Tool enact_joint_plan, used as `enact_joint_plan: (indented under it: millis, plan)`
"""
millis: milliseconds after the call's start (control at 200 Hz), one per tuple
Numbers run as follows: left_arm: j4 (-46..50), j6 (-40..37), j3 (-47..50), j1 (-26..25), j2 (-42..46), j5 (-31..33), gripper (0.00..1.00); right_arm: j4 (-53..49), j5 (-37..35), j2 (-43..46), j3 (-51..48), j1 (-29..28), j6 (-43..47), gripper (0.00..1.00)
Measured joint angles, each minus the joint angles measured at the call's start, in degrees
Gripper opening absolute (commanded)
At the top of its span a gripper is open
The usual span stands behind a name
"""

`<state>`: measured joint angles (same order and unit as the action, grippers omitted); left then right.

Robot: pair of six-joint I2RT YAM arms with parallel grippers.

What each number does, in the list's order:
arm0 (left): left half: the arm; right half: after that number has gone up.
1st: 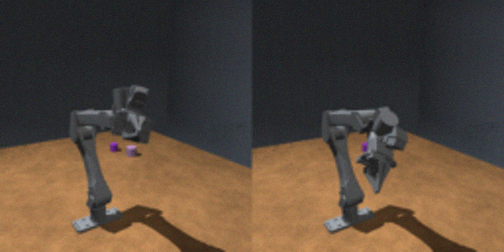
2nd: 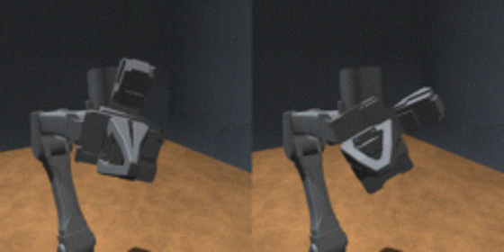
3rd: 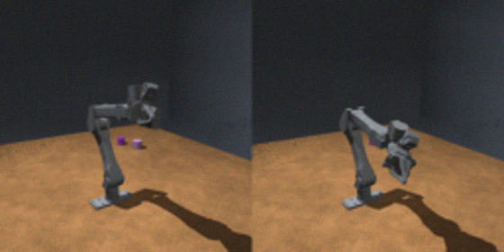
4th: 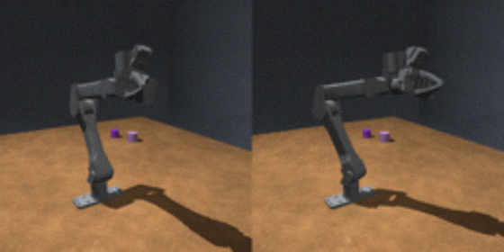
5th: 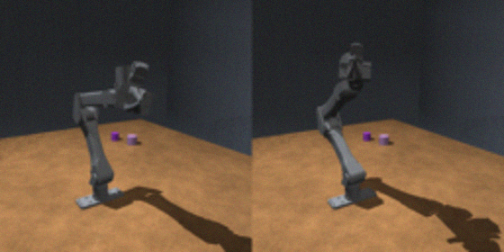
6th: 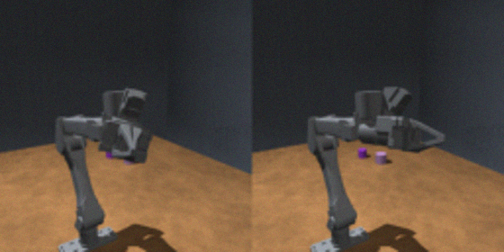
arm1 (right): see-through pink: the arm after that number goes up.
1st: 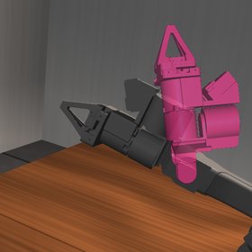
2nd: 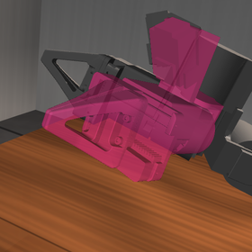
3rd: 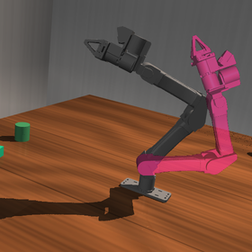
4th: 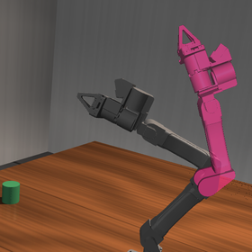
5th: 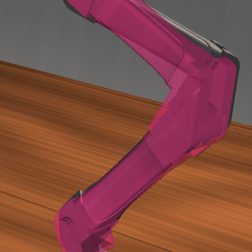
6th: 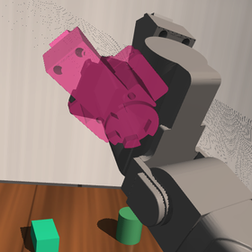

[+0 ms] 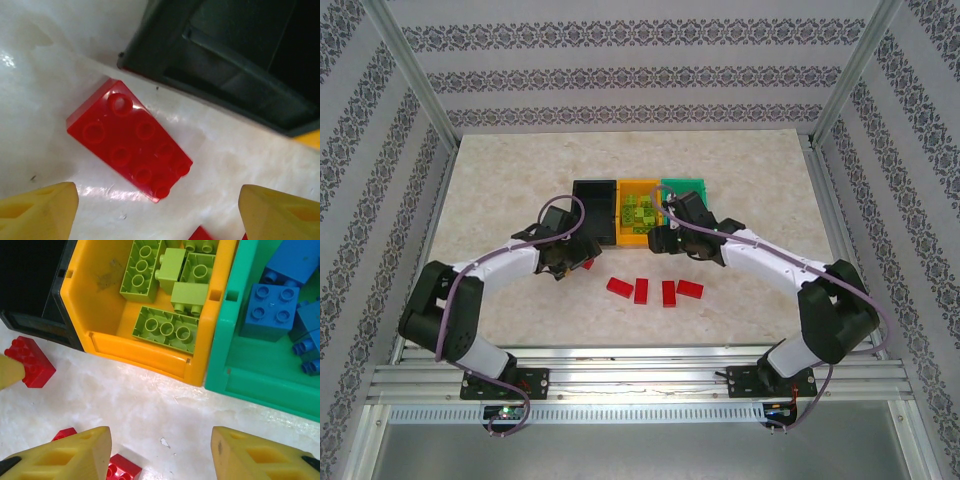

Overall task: Sort the legos into containers by color
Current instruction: Pick up the lego from the center of the table.

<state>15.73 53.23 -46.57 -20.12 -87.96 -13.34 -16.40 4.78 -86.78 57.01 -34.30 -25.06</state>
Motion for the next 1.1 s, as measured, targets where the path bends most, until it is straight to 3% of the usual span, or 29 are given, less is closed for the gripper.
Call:
enact_joint_plan:
  millis: [55, 225, 555, 719, 894, 979, 1099]
  plan:
    - [-0.3, 2.5, -0.1, 0.0, -0.8, 0.5, 0.72, 0.2, 0.0, 0.5, -0.4, 0.0, 0.2, 0.56]
    - [3.8, 8.4, -3.7, 0.0, -3.9, 4.4, 0.72, 0.4, 0.0, 3.5, -2.4, -0.4, 1.5, 0.56]
    - [8.6, 11.0, -8.5, 0.0, -8.7, 8.4, 0.72, 0.6, 0.0, 4.9, -5.1, -0.4, 2.6, 0.56]
    - [9.8, 10.4, -10.2, 0.0, -10.0, 8.5, 0.5, 0.6, -0.1, 5.7, -5.3, -0.4, 3.0, 0.56]
    - [9.5, 10.2, -9.6, 0.0, -9.8, 8.8, 0.46, 0.9, -0.4, 5.7, -5.6, -0.4, 3.0, 0.56]
    - [9.5, 9.8, -8.3, 0.0, -8.5, 9.4, 0.38, 1.3, -0.4, 5.7, -5.8, -0.4, 3.0, 0.56]
    - [9.6, 8.4, -6.5, 0.0, -4.8, 10.4, 0.34, 1.9, -0.4, 5.7, -5.8, -0.5, 3.0, 0.56]
